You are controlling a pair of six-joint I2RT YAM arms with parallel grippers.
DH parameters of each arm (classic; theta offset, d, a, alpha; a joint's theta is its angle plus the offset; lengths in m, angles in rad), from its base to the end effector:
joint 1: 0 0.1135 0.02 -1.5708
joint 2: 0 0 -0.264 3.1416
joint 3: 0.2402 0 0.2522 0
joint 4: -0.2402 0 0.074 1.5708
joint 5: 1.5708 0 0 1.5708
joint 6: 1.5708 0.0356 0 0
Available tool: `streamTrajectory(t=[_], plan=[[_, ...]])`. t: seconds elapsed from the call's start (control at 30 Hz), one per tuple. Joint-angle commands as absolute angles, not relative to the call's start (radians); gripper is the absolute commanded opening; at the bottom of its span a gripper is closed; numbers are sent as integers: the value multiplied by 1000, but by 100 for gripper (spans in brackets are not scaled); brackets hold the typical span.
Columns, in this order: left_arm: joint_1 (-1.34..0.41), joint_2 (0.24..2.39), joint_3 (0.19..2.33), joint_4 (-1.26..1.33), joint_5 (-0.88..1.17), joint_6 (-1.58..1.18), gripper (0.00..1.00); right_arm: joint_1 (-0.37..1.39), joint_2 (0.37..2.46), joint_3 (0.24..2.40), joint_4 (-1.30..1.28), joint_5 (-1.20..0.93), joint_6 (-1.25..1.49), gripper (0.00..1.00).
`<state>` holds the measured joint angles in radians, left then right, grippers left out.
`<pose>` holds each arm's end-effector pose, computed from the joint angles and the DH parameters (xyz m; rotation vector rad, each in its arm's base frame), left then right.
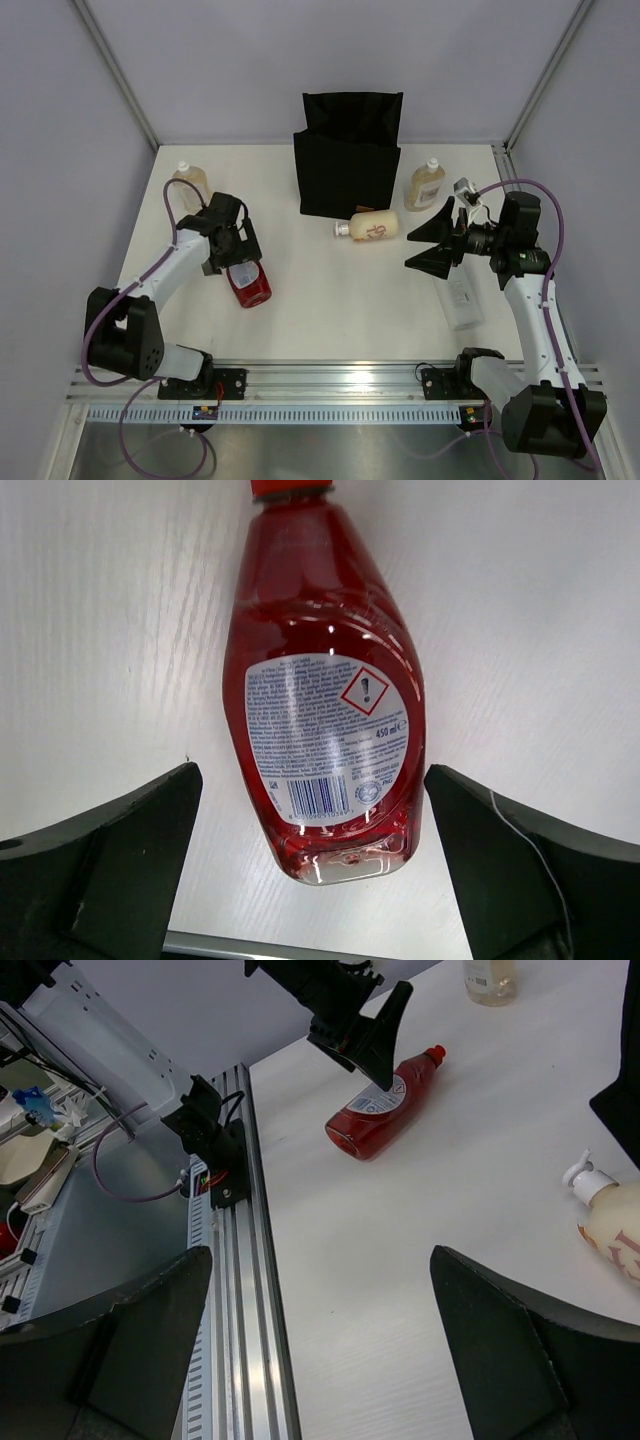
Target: Place the personal care products into the canvas bag
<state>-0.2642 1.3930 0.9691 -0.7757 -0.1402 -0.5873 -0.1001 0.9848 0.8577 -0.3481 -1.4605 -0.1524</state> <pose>0.2531 -0.0633 0.2255 -0.4775 2.7048 -0.0374 0.1964 0.0158 0.3263 -0.8971 1.5449 1.2722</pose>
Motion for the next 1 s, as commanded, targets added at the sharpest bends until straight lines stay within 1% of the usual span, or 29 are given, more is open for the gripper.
streamTrajectory(t=[0.0,0.3,0.43,0.63,0.8,0.9,0.97], plan=[[-244,1390,1014,-735,-140,-482,99,-110,971,861,-336,-1502,-173,100],[-184,1586,1107,-703,-81,-442,99,-123,977,868,-373,-1513,-206,100],[-183,1612,1117,-701,-31,-436,99,-132,982,876,-396,-1519,-224,99],[-178,1530,1054,-707,-20,-440,99,-141,992,884,-423,-1532,-247,99],[-172,1419,1006,-745,-8,-544,99,-143,1008,900,-483,-1537,-299,99],[-173,1375,933,-741,96,-641,99,-146,1008,904,-488,-1536,-305,99],[-173,1347,858,-690,150,-688,99,-147,1005,904,-491,-1539,-308,99]])
